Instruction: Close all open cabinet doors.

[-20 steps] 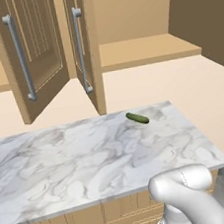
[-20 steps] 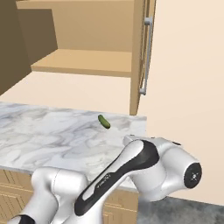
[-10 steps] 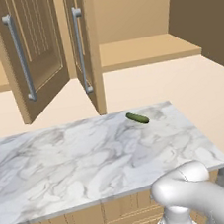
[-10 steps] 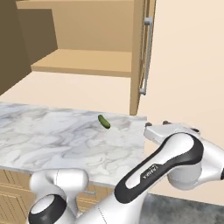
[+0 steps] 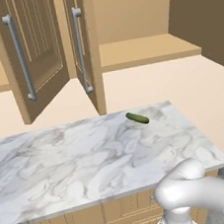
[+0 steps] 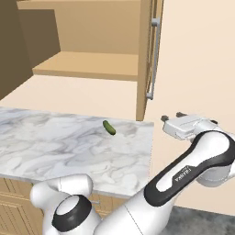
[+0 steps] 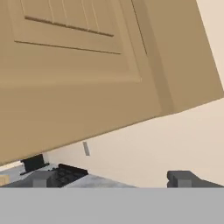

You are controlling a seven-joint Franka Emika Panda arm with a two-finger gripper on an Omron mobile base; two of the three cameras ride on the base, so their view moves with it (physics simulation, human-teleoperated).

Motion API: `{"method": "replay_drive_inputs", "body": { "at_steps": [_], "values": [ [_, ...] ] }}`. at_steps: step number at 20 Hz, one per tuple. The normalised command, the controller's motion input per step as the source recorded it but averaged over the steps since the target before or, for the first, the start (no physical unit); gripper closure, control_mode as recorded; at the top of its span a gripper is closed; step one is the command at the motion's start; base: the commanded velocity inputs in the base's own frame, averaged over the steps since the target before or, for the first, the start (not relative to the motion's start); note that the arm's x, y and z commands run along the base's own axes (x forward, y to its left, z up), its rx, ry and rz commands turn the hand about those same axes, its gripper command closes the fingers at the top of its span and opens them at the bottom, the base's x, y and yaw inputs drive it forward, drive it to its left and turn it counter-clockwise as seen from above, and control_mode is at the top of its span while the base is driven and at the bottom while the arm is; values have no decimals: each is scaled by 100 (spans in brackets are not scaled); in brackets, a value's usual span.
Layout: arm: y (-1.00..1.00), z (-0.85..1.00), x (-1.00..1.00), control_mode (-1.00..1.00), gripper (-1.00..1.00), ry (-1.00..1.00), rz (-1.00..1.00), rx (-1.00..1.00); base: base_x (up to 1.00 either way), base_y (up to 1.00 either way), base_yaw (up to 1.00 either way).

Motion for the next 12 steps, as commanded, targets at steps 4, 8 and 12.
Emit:
{"method": "replay_drive_inputs", "body": {
  "at_steps": [4, 8, 12],
  "values": [
    [28, 37, 10, -100, -100, -7, 2, 3, 0, 0, 0],
    [47, 41, 1, -100, -100, -7, 2, 1, 0, 0, 0],
    [68, 36, 0, -100, -100, -4, 3, 0, 0, 0, 0]
  ]
}}
